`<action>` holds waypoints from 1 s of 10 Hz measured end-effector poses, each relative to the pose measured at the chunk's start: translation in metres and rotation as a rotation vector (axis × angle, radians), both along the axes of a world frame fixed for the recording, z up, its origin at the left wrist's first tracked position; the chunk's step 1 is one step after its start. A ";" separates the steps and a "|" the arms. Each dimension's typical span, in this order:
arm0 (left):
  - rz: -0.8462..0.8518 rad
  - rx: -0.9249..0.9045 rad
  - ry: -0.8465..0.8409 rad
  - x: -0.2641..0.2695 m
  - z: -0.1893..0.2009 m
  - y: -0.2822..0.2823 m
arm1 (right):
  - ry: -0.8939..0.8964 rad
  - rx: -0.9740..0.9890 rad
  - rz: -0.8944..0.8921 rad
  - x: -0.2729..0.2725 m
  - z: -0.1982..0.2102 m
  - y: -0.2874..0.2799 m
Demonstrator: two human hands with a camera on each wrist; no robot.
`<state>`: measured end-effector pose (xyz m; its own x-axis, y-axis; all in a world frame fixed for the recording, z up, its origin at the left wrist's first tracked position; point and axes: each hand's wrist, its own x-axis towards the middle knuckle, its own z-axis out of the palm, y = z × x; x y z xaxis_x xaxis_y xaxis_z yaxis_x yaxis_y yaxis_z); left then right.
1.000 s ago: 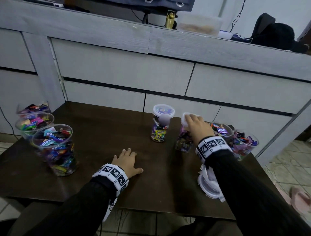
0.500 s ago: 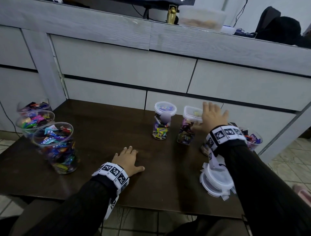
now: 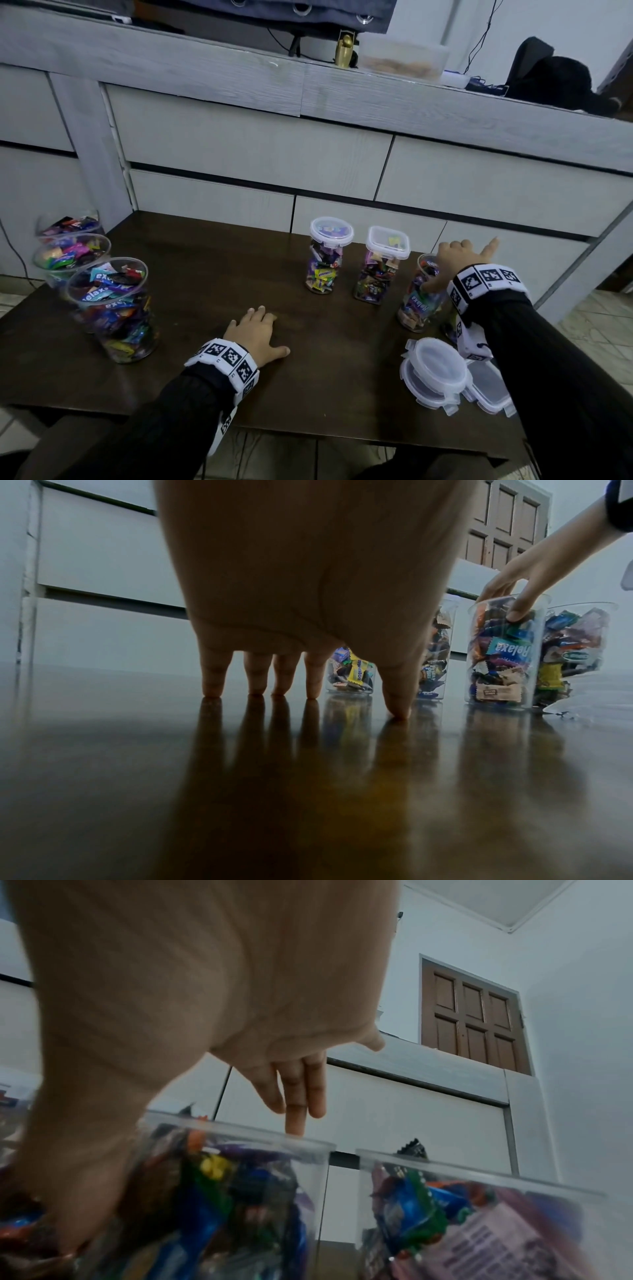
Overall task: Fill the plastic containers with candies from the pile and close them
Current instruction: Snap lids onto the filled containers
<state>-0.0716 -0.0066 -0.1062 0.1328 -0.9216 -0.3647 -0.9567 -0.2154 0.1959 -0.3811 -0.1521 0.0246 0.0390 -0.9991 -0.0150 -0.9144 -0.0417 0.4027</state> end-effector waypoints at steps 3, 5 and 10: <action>0.005 0.008 0.012 0.000 -0.001 -0.002 | 0.079 0.086 0.221 0.042 0.008 0.041; 0.009 -0.044 0.149 0.002 0.001 0.000 | 0.018 0.058 0.475 0.096 0.007 0.095; -0.179 -0.355 0.938 -0.004 0.034 0.008 | -0.462 0.209 0.671 0.111 0.018 0.117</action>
<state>-0.0758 0.0019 -0.0725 -0.2160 -0.9752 0.0478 -0.3969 0.1324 0.9083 -0.2700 -0.0353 0.0423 0.6717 -0.7401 -0.0332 -0.7398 -0.6678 -0.0825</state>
